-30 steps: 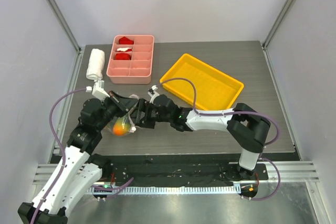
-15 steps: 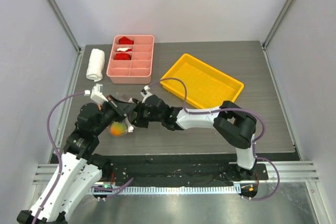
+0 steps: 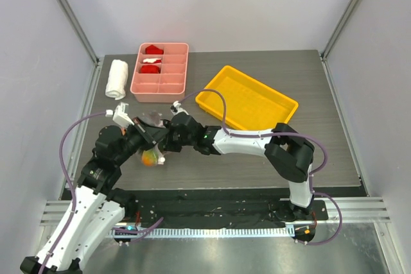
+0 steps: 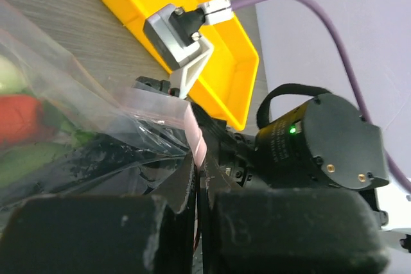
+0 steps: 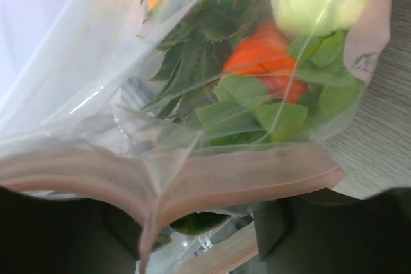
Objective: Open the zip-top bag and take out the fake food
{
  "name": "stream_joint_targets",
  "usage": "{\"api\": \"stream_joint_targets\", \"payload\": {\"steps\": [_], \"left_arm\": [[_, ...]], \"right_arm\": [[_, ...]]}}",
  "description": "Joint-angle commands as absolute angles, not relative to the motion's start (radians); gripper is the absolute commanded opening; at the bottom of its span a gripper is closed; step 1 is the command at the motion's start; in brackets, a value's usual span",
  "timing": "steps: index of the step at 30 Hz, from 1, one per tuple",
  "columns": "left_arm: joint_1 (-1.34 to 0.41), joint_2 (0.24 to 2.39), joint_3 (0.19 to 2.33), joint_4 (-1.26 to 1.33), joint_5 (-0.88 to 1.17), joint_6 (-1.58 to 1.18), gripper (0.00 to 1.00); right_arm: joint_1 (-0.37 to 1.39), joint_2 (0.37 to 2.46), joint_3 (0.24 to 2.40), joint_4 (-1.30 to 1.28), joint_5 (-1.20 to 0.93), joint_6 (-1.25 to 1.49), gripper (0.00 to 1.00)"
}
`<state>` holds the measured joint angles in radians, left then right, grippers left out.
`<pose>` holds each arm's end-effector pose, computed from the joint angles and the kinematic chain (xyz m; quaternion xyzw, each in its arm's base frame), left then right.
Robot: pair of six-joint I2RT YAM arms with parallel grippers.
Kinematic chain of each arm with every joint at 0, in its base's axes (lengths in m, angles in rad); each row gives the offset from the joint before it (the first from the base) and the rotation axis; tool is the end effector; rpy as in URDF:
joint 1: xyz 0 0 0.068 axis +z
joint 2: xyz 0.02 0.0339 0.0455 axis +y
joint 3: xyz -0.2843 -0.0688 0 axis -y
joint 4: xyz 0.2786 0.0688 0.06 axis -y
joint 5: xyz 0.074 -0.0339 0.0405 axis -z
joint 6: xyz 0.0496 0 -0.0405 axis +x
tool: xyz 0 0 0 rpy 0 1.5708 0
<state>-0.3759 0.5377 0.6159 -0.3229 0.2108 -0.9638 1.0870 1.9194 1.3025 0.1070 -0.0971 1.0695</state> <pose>0.1522 -0.0712 0.3110 -0.1651 0.7689 -0.4450 0.4284 0.2221 0.4331 0.2083 -0.0321 0.8613 0.4651 0.2021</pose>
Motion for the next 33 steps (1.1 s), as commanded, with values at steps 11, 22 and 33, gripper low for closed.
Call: {"api": "stream_joint_targets", "payload": {"steps": [11, 22, 33], "left_arm": [[-0.393, 0.400, 0.750, -0.724, -0.158, -0.879, 0.00], [-0.391, 0.402, 0.765, -0.747, -0.179, -0.865, 0.00], [-0.391, 0.374, 0.752, -0.675, -0.117, -0.818, 0.00]], "right_arm": [[1.095, 1.821, 1.411, 0.083, -0.258, 0.726, 0.22], [1.095, 1.708, 1.407, -0.043, -0.154, 0.614, 0.02], [1.097, 1.641, 1.465, -0.084, -0.091, 0.483, 0.12]]}}
